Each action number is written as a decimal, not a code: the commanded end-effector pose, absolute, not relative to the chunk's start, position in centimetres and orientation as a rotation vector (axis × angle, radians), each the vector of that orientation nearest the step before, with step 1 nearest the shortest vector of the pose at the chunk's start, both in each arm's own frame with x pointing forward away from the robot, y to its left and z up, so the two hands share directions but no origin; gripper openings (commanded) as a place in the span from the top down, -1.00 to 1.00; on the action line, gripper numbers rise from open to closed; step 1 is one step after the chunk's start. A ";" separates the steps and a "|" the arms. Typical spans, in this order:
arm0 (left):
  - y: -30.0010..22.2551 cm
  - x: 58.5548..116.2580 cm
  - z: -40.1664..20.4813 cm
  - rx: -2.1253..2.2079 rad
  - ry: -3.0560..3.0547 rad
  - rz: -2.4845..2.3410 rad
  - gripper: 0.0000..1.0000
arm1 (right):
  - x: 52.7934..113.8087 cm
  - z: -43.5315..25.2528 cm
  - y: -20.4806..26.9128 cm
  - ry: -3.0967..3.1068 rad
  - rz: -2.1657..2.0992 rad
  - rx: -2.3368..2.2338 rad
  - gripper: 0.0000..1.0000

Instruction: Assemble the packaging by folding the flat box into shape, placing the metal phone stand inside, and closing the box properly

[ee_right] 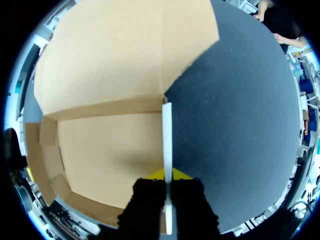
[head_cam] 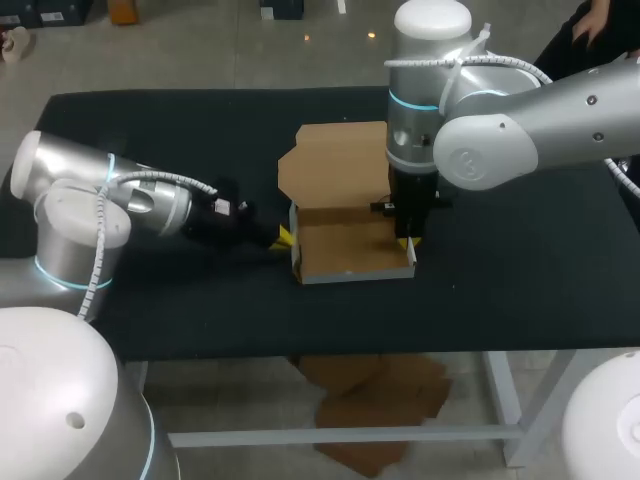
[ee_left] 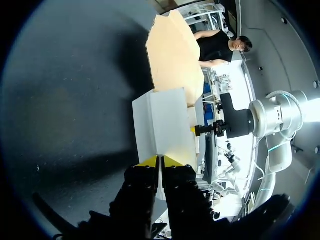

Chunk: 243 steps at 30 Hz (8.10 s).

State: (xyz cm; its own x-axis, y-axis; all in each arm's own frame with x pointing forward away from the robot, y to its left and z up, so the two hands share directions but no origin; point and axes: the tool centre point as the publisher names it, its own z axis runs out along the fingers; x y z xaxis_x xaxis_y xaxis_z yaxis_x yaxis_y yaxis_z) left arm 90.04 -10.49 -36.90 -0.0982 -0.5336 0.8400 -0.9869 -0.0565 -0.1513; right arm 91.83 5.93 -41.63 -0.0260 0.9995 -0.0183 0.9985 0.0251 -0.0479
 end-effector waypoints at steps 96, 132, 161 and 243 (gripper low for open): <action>-14.0 90.8 -39.3 2.174 -2.096 0.439 0.29 | 91.9 -41.6 6.0 -2.234 0.079 -2.177 1.00; -13.8 91.9 -41.5 2.444 -2.265 -0.063 0.67 | 91.9 -41.6 6.0 -2.234 0.079 -2.177 1.00; -13.3 91.8 -41.9 2.488 -2.290 -0.082 1.00 | 90.7 -39.2 4.9 -2.334 0.021 -2.200 -1.00; -11.8 91.5 -40.5 2.480 -2.349 -0.055 1.00 | 80.3 -29.9 -7.3 -2.757 -1.192 -0.267 -1.00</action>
State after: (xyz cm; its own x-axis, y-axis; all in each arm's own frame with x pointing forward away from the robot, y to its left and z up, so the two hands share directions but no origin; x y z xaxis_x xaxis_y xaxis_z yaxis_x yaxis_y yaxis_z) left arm 91.38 -11.52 -40.51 0.0702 -0.9789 -0.1918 -0.9838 -0.0361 -0.1758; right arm 79.99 -7.24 -30.11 -0.9737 0.2092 0.0901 0.2099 0.6702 0.7119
